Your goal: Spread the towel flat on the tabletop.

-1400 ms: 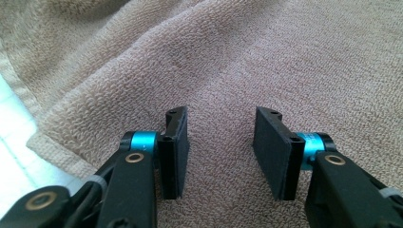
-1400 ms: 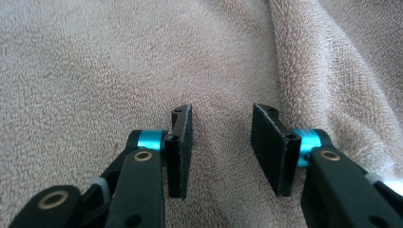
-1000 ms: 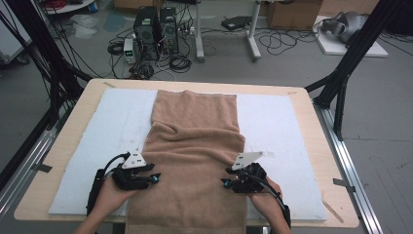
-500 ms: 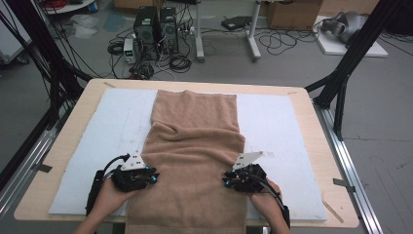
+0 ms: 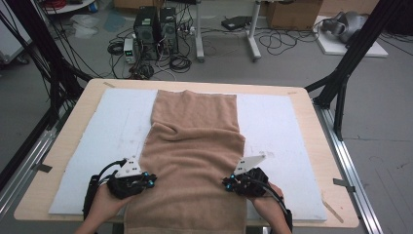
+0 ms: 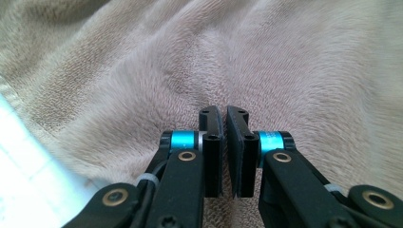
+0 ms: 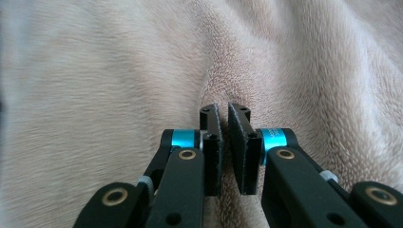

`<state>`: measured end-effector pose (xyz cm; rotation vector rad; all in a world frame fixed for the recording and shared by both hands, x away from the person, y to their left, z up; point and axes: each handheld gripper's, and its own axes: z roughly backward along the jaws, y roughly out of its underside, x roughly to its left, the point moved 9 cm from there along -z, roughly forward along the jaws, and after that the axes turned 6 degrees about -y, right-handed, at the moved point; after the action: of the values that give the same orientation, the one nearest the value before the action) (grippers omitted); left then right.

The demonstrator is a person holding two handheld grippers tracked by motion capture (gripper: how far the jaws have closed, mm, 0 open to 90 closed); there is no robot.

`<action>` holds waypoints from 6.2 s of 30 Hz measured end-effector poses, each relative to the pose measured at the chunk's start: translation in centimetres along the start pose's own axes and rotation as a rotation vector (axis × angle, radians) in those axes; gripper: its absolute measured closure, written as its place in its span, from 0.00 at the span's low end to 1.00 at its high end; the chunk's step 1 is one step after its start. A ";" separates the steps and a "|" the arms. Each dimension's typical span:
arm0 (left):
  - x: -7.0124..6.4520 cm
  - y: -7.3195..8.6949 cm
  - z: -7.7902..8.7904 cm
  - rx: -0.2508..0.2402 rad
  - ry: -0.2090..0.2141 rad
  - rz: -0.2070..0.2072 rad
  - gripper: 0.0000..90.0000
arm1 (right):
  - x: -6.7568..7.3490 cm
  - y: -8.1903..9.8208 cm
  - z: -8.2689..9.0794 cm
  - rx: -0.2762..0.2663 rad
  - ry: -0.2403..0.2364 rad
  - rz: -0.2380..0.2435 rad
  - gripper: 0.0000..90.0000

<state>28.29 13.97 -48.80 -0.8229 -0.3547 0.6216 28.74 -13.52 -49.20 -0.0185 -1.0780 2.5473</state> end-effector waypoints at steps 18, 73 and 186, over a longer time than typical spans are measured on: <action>-2.4 -0.3 4.3 -0.077 -0.009 -0.070 0.70 | 4.3 -0.2 3.6 -0.045 0.032 0.089 0.68; 8.5 -2.9 -3.5 -0.025 -0.289 0.125 0.95 | -10.1 -2.3 0.7 -0.032 0.291 -0.119 0.93; -3.3 3.1 5.2 -0.075 0.011 -0.027 0.75 | 5.0 1.2 2.9 -0.065 -0.055 0.087 0.77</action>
<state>21.85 16.40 -48.06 -0.8913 -0.3804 0.5815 23.24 -14.55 -47.30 -0.0127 -1.2052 2.6031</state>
